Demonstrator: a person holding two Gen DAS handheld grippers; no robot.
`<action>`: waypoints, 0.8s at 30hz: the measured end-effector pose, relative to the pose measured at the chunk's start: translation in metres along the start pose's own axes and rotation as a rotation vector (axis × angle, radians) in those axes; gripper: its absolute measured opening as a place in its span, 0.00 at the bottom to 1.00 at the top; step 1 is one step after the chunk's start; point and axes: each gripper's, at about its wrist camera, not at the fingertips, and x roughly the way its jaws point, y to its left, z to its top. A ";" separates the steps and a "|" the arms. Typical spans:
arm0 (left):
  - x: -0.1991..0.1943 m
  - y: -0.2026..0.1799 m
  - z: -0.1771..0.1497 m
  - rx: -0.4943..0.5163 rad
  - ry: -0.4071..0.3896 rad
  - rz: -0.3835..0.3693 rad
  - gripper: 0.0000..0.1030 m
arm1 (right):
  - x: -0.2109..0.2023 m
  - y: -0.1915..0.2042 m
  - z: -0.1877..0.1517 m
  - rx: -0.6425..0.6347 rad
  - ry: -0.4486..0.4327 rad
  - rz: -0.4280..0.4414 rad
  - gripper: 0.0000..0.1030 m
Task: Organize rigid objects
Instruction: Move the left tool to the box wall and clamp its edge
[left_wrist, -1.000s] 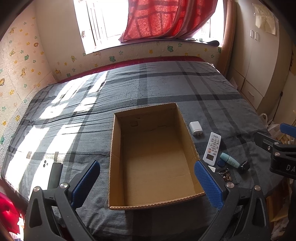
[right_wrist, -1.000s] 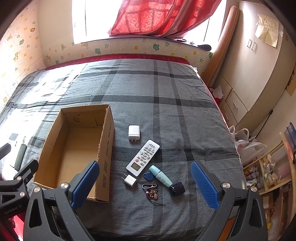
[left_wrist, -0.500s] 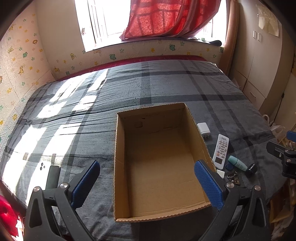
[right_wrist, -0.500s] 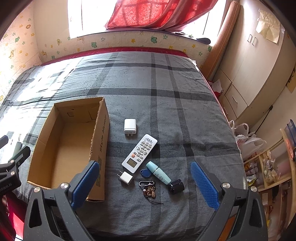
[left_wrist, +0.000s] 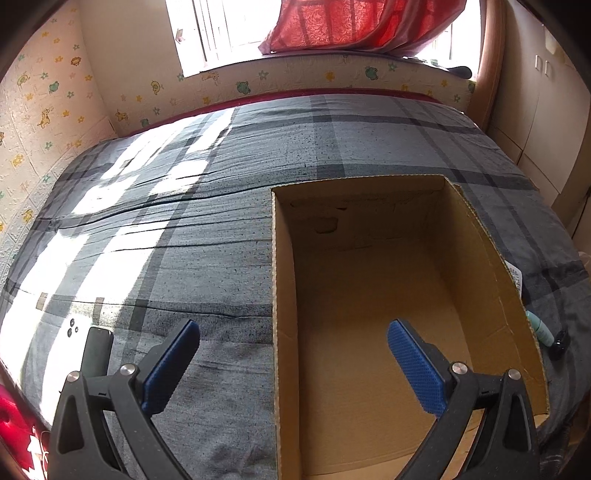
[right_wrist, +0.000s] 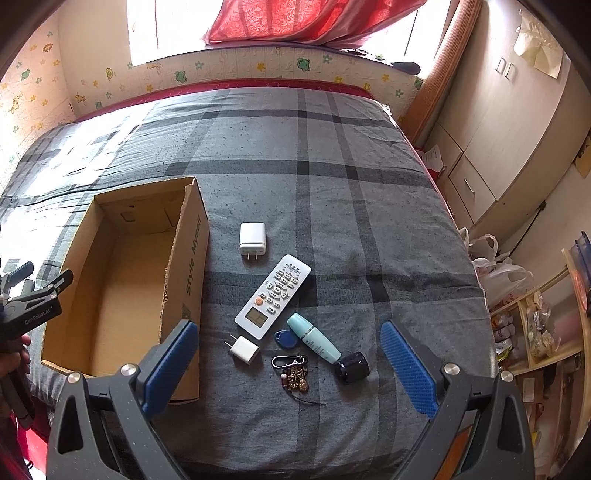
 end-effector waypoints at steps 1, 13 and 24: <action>0.007 0.002 0.000 0.006 0.006 0.003 1.00 | 0.002 -0.001 0.000 0.002 0.002 -0.002 0.98; 0.055 0.017 -0.005 -0.024 0.142 -0.061 0.84 | 0.020 -0.012 -0.009 0.026 0.044 -0.014 0.98; 0.074 0.008 -0.011 0.016 0.213 -0.093 0.15 | 0.022 -0.021 -0.013 0.041 0.051 -0.042 0.98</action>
